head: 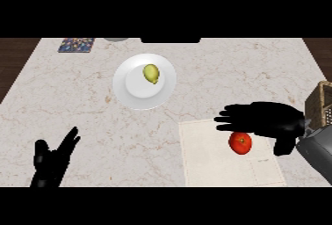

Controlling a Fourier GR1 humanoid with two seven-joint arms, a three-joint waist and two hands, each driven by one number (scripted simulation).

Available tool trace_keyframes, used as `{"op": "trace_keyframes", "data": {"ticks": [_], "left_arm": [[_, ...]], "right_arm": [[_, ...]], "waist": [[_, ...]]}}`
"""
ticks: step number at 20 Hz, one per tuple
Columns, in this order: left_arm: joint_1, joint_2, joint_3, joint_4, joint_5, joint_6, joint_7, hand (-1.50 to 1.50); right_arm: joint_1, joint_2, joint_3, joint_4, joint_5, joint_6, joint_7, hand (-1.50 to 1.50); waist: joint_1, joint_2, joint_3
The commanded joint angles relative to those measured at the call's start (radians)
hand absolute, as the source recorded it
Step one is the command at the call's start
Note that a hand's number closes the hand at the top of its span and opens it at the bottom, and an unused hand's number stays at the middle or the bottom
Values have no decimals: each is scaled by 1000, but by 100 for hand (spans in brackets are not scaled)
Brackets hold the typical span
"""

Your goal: Pick the tomato from the placemat and place it in the basket

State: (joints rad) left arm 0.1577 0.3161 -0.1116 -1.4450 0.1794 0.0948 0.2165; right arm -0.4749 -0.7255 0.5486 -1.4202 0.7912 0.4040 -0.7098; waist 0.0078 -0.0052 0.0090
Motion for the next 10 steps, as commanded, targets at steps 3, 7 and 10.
{"op": "trace_keyframes", "data": {"ticks": [3, 7, 10], "left_arm": [[28, -31, 2, 24, -13, -21, -7, 0], [-27, -43, -1, 44, -36, -5, 34, 0], [-11, -41, 10, 42, -46, -18, 17, 0]], "right_arm": [[68, 56, 0, 35, 88, -39, -47, -150], [75, 100, 74, 69, 216, -88, 7, -150], [3, 147, 41, 118, 242, -18, 24, -150]], "waist": [[-4, 5, -9], [-5, 6, -9], [0, 6, -9]]}}
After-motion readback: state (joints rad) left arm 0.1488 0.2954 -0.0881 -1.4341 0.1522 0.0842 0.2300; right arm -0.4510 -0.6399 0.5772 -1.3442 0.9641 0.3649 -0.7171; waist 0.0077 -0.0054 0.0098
